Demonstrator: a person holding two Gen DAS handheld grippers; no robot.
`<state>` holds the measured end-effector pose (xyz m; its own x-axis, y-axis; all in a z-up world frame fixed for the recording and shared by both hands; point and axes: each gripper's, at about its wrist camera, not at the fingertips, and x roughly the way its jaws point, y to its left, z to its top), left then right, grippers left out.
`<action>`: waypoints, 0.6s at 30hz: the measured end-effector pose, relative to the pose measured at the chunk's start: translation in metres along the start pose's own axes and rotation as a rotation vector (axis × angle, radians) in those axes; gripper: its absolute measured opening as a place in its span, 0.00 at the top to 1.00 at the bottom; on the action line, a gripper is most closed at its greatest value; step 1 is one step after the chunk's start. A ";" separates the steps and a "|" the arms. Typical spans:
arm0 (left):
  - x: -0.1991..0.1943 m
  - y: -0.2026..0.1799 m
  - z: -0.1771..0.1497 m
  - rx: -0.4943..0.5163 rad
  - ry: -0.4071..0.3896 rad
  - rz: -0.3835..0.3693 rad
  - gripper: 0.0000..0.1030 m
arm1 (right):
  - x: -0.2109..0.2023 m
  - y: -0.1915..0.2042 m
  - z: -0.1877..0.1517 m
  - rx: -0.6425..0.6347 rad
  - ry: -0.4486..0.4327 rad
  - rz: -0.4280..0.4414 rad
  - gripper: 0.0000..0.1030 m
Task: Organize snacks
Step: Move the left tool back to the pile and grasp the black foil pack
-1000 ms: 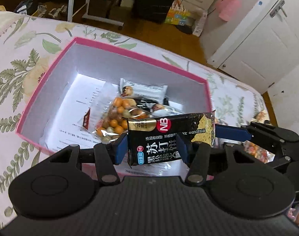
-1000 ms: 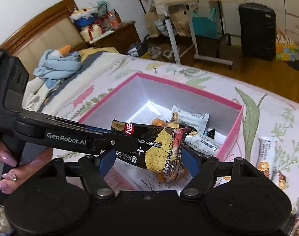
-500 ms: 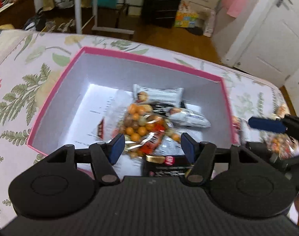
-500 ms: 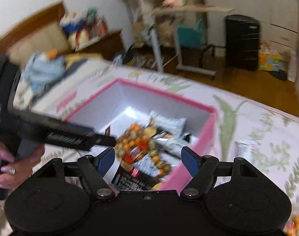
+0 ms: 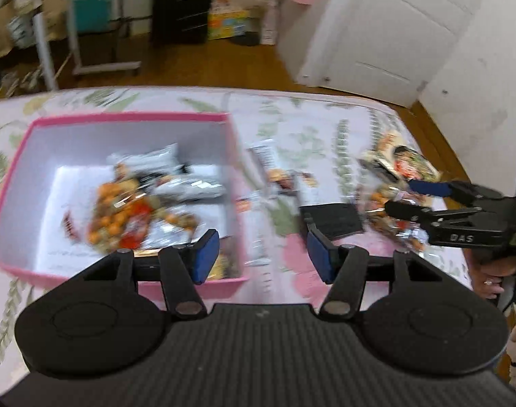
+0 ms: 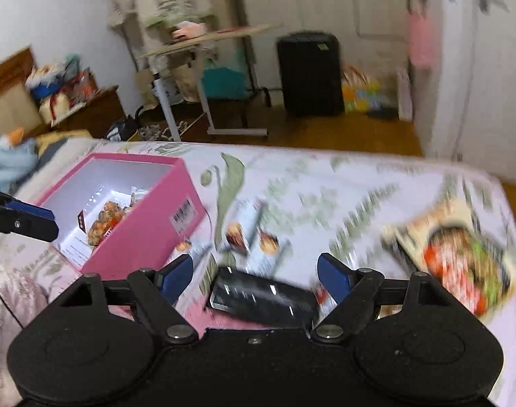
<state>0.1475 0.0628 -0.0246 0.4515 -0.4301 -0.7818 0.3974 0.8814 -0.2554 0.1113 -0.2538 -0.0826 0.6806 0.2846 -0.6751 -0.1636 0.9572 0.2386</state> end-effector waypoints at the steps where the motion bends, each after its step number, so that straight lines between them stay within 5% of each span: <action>1: 0.005 -0.010 0.002 0.017 0.003 -0.017 0.46 | -0.001 -0.008 -0.005 0.026 0.007 0.013 0.18; 8: 0.074 -0.055 0.015 0.006 0.074 -0.075 0.48 | 0.014 -0.028 -0.038 0.038 0.068 0.111 0.18; 12: 0.120 -0.066 0.013 -0.024 0.073 -0.016 0.49 | 0.036 -0.030 -0.056 0.060 0.121 0.163 0.18; 18: 0.173 -0.060 0.002 -0.069 0.108 0.065 0.52 | 0.076 -0.042 -0.070 0.140 0.145 0.107 0.18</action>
<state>0.2033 -0.0649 -0.1428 0.3841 -0.3516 -0.8537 0.3123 0.9196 -0.2383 0.1193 -0.2688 -0.1928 0.5536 0.3979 -0.7315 -0.1216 0.9077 0.4017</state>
